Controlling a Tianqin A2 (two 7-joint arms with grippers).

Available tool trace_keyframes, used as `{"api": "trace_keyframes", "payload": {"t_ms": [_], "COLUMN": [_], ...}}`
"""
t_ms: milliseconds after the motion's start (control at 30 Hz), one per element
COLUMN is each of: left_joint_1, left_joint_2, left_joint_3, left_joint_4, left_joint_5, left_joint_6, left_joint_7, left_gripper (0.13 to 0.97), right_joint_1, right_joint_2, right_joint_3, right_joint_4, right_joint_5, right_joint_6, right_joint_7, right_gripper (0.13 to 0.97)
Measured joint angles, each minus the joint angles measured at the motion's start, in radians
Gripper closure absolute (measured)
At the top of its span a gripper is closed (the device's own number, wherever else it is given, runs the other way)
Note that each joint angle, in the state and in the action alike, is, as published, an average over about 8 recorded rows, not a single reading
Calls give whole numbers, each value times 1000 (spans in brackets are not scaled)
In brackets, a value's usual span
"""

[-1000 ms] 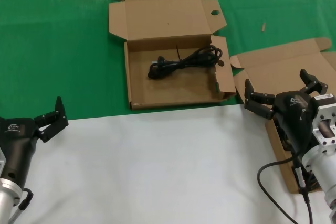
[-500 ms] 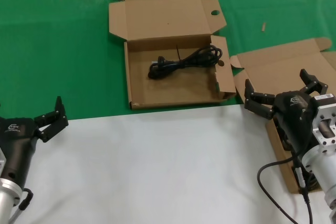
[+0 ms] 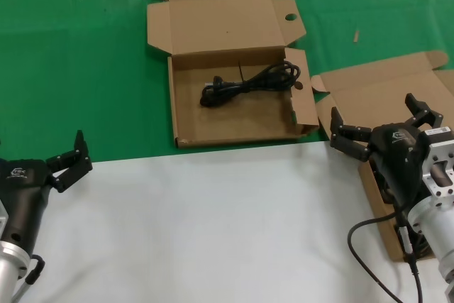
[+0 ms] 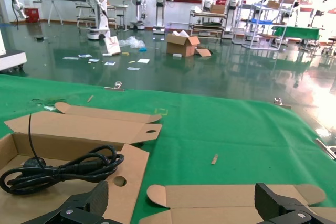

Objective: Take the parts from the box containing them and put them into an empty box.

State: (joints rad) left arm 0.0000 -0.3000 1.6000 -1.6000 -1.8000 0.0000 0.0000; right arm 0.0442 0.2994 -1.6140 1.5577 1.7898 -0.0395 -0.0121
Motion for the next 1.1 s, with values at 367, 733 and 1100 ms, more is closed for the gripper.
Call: {"api": "trace_keyframes", "payload": {"t_ms": [367,733,1100], "left_joint_1": [0,0,0], "left_joint_2": [0,0,0], "left_joint_3": [0,0,0], "left_joint_4": [0,0,0], "left_joint_5": [0,0,0], "left_joint_6": [0,0,0], "left_joint_7": [0,0,0], "left_gripper": [132,132,132], "right_joint_1": [0,0,0], "right_joint_2": [0,0,0], "right_joint_3": [0,0,0], "right_joint_4": [0,0,0], "right_joint_5": [0,0,0], "right_joint_6": [0,0,0], "right_joint_7": [0,0,0], "right_gripper": [129,129,129]}}
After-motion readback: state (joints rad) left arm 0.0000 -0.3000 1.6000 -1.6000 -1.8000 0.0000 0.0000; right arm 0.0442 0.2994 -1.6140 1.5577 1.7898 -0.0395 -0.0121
